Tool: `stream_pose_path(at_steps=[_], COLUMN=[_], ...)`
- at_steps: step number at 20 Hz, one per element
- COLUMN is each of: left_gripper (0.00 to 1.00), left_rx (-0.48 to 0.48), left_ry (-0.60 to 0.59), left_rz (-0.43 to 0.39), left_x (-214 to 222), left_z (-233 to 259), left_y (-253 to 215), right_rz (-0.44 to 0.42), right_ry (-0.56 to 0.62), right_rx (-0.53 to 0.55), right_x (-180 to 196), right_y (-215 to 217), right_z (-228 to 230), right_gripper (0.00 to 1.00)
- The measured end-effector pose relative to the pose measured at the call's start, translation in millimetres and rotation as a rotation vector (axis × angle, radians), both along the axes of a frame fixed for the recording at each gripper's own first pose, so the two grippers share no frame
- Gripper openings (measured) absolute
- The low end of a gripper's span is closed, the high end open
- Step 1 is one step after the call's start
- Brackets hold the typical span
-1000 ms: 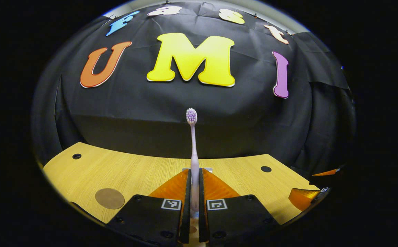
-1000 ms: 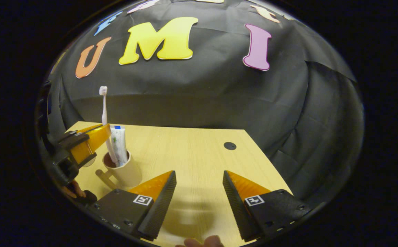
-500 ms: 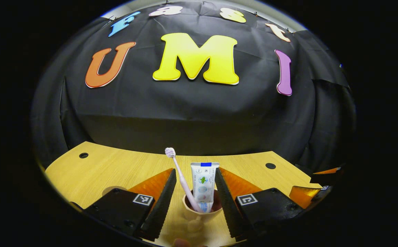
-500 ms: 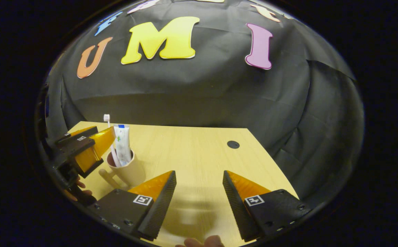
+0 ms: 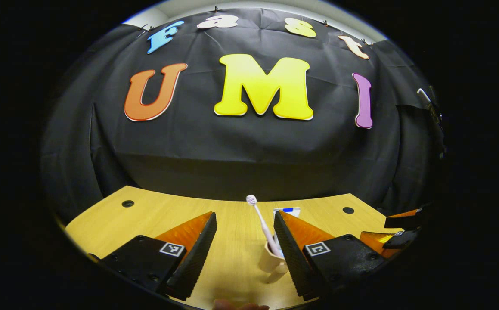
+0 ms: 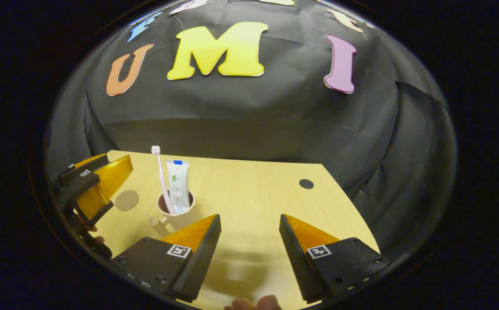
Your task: Put the toothbrush and toothpaste on the desktop into the cup, then pick up the cup and place it on the coaster on the desktop.
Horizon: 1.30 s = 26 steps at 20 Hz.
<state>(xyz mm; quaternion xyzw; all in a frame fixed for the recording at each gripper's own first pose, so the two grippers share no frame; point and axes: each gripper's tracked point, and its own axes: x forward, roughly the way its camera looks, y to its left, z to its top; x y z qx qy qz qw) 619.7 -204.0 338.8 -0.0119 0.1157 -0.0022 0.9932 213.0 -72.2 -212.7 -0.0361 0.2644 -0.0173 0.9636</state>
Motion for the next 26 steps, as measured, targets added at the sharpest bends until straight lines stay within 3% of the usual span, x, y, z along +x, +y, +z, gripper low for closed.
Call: stream_pose_path(at_steps=[8,11,20,26], left_gripper=[0.89,0.96,0.96,0.96], left_rx=[0.042,0.049,0.086,0.134], left_ry=[-0.039,-0.034,-0.045,-0.071], left_rz=[0.042,0.067,0.180,0.282], left_x=[-40,-60,-124,-161], left_z=[36,51,96,127], left_y=[66,96,184,233], right_rz=[0.077,0.080,0.008,-0.065], right_ry=[0.039,0.092,0.406,0.584], right_rx=[0.011,0.036,0.223,0.256], right_x=[-9,-12,-10,-7], right_y=[65,87,142,154], right_z=[16,19,2,-23], right_gripper=[0.82,0.83,0.86,0.89])
